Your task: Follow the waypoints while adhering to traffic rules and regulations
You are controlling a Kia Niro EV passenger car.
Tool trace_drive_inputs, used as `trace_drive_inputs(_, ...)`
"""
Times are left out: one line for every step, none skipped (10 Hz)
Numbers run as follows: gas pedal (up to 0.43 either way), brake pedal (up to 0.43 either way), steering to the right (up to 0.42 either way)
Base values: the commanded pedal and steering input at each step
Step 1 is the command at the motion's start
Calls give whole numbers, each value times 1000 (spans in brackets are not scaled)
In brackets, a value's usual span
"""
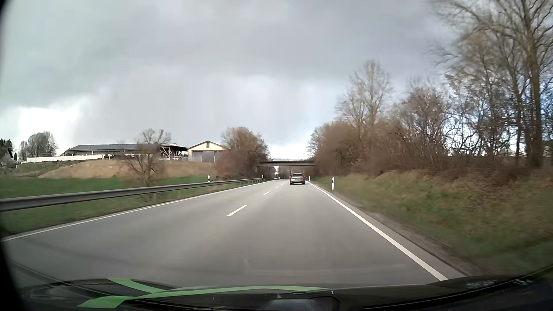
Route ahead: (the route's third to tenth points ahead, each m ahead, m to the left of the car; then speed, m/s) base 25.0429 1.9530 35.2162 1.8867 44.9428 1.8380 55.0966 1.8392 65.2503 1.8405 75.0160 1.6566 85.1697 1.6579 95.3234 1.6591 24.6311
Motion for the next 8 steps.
trace_drive_inputs(98,0,0)
trace_drive_inputs(98,0,1)
trace_drive_inputs(98,0,0)
trace_drive_inputs(98,0,0)
trace_drive_inputs(98,0,-1)
trace_drive_inputs(98,0,-1)
trace_drive_inputs(98,0,-1)
trace_drive_inputs(98,0,-2)
